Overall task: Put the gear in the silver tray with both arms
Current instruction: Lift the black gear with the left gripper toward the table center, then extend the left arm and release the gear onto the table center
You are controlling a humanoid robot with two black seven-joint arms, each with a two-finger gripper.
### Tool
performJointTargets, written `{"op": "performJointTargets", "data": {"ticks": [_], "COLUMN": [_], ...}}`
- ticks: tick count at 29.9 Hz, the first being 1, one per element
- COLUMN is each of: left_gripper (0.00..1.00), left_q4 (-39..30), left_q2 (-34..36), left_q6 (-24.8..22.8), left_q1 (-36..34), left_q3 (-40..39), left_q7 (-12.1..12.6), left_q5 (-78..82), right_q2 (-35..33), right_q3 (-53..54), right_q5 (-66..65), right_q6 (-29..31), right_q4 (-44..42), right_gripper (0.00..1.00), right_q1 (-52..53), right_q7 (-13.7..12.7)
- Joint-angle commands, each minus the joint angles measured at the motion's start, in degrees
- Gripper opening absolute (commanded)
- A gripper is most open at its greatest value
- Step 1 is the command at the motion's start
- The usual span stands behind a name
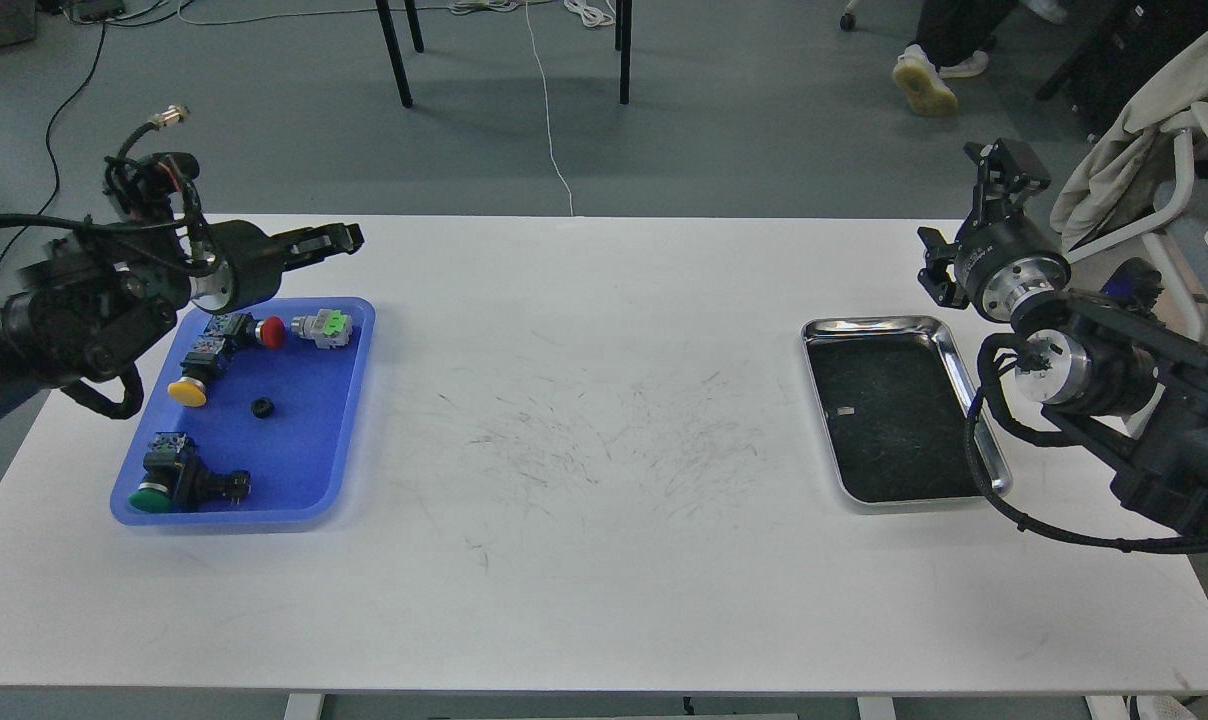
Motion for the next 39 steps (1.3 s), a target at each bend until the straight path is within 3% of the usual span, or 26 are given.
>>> {"op": "performJointTargets", "data": {"ticks": [1,15,33,39], "left_gripper": [0.03,0.03,0.03,0.03], "left_q4": [-0.2,-0.2,-0.37,-4.59], "left_q2": [-4.48,-22.34,-22.34,-22.34], "left_q6": [-0.1,1.74,4.73,5.7], "left_q1": [-2.14,-2.41,3.13,3.48], "left_q3": [0.19,0.71,0.54,0.54], "left_q7": [0.0,0.0,0.0,0.0], "left_q5": [1.29,8.14,12.19,12.19], "right_q2": [-0.4,-0.67,0.56,0.48], "right_q3": [0.0,0.18,0.09,0.27], "right_q5": [-0.09,0.09,0.26,0.27], "right_q6": [-0.08,0.01,0.71,2.2], "right_q4": [-0.02,-1.51,-5.64,-5.82], "right_gripper": [0.99,0.99,0.99,0.99], "right_q1": [0.18,2.46,5.28,5.02], "right_q7": [-0.14,-0.49,-2.51,-2.51]}}
